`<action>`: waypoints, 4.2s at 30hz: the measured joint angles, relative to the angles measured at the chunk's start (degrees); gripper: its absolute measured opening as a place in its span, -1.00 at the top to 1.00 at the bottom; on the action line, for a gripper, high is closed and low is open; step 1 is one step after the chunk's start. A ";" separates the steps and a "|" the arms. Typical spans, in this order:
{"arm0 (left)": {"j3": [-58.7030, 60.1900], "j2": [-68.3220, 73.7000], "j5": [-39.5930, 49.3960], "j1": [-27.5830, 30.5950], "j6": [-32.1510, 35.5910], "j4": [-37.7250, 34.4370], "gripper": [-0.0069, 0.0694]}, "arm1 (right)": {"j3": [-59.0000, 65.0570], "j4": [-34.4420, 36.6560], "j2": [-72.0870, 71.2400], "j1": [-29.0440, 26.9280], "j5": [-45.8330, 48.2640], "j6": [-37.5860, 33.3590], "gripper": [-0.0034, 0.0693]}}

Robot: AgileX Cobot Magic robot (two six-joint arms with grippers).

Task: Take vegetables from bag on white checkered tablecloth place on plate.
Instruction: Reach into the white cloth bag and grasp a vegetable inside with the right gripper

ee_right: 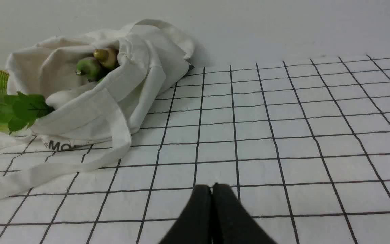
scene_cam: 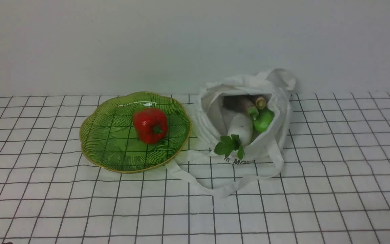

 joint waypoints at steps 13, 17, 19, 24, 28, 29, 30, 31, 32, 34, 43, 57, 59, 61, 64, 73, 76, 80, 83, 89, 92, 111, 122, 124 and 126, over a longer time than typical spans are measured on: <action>0.00 0.00 0.00 0.00 0.00 0.00 0.84 | 0.00 0.00 0.00 0.00 0.00 0.00 0.94; 0.00 0.00 0.00 0.00 0.00 0.00 0.84 | 0.00 0.00 0.00 0.00 0.00 0.00 0.94; 0.00 0.00 0.00 0.00 0.00 0.00 0.84 | 0.00 0.00 0.00 0.00 0.00 0.00 0.94; 0.00 0.00 0.00 0.00 0.00 0.00 0.84 | 0.00 0.00 0.00 0.00 0.00 0.00 0.94; 0.00 0.00 0.00 0.00 0.00 0.00 0.84 | 0.00 0.00 0.00 0.00 0.00 0.00 0.94; 0.00 0.00 0.00 0.00 0.00 0.00 0.84 | 0.00 0.00 0.00 0.00 0.00 0.00 0.94; 0.00 0.00 0.00 0.00 0.00 0.00 0.84 | 0.00 0.00 0.00 0.00 0.00 0.00 0.94; 0.00 0.00 0.00 0.00 0.00 0.00 0.84 | 0.00 0.00 0.00 0.00 0.00 0.00 0.94; 0.00 0.00 0.00 0.00 0.00 0.00 0.84 | 0.00 0.06 0.00 0.00 0.00 0.08 0.94; 0.00 0.00 0.00 0.00 0.00 0.00 0.84 | 0.00 1.10 0.00 0.00 0.00 0.83 0.94; 0.00 0.00 0.00 0.00 0.00 0.00 0.84 | 0.37 33.02 0.00 0.00 -0.52 18.69 0.94; 0.00 0.00 0.00 0.00 0.00 0.00 0.84 | -16.48 34.41 2.88 0.06 0.23 3.65 0.94; 0.00 0.00 0.00 0.00 0.00 0.00 0.84 | -22.94 27.96 8.26 0.10 3.26 1.21 0.94; 0.00 0.00 0.00 0.00 0.00 0.00 0.84 | -30.50 17.09 19.01 0.10 11.42 0.71 0.94; 0.00 0.00 0.00 0.00 0.00 0.00 0.84 | -34.93 10.67 30.71 0.10 17.84 0.61 0.94; 0.00 0.00 0.00 0.00 0.00 0.00 0.84 | -50.06 20.10 66.44 10.20 17.71 -12.19 0.85; 0.00 0.00 0.00 0.00 0.00 0.00 0.84 | -58.56 20.00 77.18 15.45 17.87 -13.48 0.73; 0.00 0.00 0.00 0.00 0.00 0.00 0.84 | -74.34 13.49 91.83 19.11 23.68 -9.69 0.42; 0.00 0.00 0.00 0.00 0.00 0.00 0.84 | -84.29 9.18 99.61 20.10 30.12 -6.59 0.21; 0.00 0.00 0.00 0.00 0.00 0.00 0.84 | -106.98 4.66 115.34 21.36 46.58 -3.17 -0.14; 0.00 0.00 0.00 0.00 0.00 0.00 0.84 | -113.52 2.00 120.65 21.55 48.31 -0.87 -0.17; 0.00 0.00 0.00 0.00 0.00 0.00 0.84 | -121.55 -5.58 132.69 21.55 49.08 7.98 -0.20; 0.00 0.00 0.00 0.00 0.00 0.00 0.84 | -121.62 -5.60 134.25 21.55 48.98 8.11 0.32; 0.00 0.00 0.00 0.00 0.00 0.00 0.84 | -121.62 -5.60 133.32 21.73 49.22 7.59 0.32; 0.00 0.00 0.00 0.00 0.00 0.00 0.84 | -121.36 -5.42 131.85 22.14 49.43 6.97 0.32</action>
